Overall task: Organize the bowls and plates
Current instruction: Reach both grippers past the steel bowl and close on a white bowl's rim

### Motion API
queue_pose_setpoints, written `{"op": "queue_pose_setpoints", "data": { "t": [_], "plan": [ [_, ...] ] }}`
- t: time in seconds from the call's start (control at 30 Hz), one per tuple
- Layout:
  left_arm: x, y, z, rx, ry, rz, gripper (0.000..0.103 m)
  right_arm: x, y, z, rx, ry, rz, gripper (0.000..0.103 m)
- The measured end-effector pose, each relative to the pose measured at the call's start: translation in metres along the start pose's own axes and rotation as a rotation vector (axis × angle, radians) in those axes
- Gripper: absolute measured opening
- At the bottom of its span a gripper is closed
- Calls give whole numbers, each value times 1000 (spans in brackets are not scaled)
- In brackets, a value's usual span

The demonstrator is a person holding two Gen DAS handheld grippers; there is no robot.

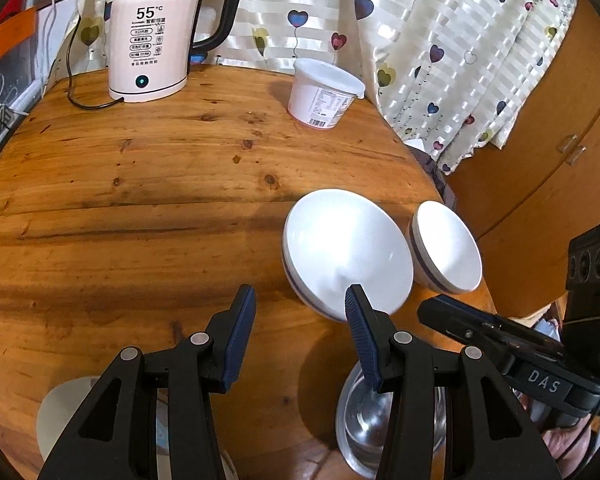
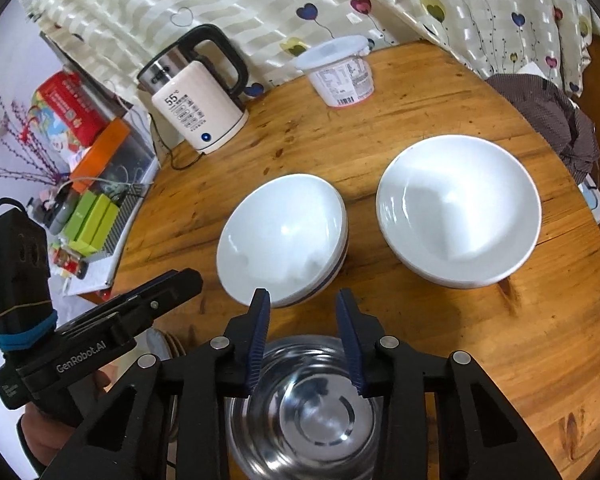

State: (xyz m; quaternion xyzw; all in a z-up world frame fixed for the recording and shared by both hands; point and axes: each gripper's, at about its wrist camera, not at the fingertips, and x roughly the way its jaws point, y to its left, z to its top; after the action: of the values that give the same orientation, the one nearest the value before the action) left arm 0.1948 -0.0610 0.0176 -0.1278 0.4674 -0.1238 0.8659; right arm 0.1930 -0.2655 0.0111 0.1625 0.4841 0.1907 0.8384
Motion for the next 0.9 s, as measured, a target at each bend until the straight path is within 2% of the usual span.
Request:
{"op": "queue_pose_setpoints", "data": {
  "t": [0.37, 0.6, 0.9],
  "plan": [
    [20, -4, 10, -3, 14, -19, 47, 13, -8, 10, 25, 4, 10, 30],
    [31, -6, 12, -2, 29, -14, 33, 19, -13, 15, 32, 9, 14, 26],
    [36, -7, 12, 8, 30, 0, 28, 25, -16, 17, 35, 15, 19, 20]
  ]
}}
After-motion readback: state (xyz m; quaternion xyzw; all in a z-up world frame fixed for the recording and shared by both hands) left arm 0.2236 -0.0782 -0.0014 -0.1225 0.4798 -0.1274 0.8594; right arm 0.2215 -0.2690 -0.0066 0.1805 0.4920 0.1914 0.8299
